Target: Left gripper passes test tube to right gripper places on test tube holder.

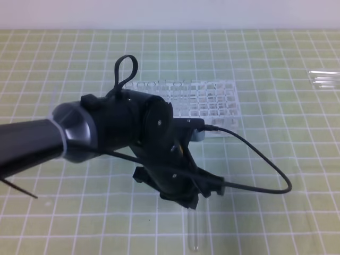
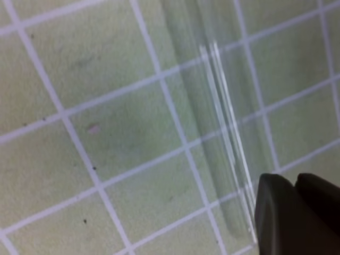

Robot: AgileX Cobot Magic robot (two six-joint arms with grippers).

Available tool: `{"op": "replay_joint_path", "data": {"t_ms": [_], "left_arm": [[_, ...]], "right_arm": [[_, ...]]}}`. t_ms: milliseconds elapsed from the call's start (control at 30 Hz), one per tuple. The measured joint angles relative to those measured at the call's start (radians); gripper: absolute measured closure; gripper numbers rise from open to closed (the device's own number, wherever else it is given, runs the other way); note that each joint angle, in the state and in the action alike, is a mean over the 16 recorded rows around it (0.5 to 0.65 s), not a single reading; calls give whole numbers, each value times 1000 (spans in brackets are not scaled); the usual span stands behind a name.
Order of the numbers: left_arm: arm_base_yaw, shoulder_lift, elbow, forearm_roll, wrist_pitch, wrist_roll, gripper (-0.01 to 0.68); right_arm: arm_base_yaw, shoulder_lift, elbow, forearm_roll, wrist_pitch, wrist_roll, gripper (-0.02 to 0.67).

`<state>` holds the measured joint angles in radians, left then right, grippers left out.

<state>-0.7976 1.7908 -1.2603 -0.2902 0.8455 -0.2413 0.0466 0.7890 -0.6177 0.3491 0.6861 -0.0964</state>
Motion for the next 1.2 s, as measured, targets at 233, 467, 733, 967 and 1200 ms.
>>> {"op": "replay_joint_path", "data": {"t_ms": [233,467,733,967,1200], "left_arm": [[0,26,-18,-16,24,9,427],[-12,41,-27,-38,9,10,307],[-76,44,-80,80,8,-85,281],[-130,52,-130,225,42,-203,281],[-138,90,-144,278,81,-255,280]], "right_arm": [[0,0,0,0,-1,-1,665],[0,0,0,1,-1,-1,665],[0,0,0,2,-1,-1,665],[0,0,0,2,-1,-1,665],[0,0,0,2,0,-1,665]]}}
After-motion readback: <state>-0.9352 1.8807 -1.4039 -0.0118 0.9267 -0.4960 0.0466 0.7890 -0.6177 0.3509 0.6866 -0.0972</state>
